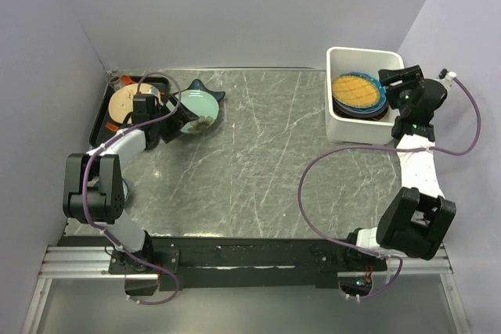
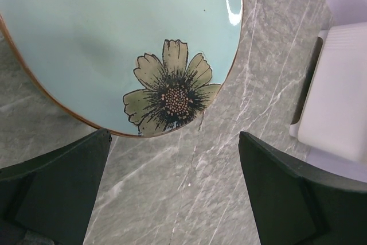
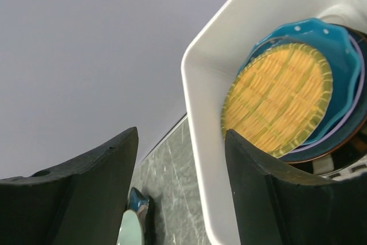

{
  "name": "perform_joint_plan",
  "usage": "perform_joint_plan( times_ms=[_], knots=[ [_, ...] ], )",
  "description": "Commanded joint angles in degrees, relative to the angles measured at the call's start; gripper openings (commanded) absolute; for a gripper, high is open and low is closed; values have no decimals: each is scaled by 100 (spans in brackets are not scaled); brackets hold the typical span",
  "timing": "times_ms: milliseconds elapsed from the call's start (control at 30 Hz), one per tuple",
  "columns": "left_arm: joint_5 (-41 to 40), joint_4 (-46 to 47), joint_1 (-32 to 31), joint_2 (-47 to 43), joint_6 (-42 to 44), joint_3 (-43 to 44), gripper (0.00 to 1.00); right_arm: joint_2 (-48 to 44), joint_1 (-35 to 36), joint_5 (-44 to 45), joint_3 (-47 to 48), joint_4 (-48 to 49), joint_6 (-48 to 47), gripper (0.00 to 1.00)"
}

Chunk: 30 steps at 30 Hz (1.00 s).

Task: Place the plates into the plastic bin on the countertop
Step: Place the plate in the plastic bin, then pick up the plate at the center of the board.

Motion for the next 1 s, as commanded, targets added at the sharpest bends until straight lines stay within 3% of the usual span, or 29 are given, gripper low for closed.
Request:
perform_joint_plan(
  times_ms=[0,467,967],
  knots=[
    [-90,82,-24,-310,175,82,99,-248,204,119,368,-70,-192,71],
    [-476,-348,-16,-503,263,91,99,-2,1321,251,544,-167,-386,75],
    [-731,-428,72,-468,148,-33,99,323,2069,268,553,-89,-412,75]
  ],
)
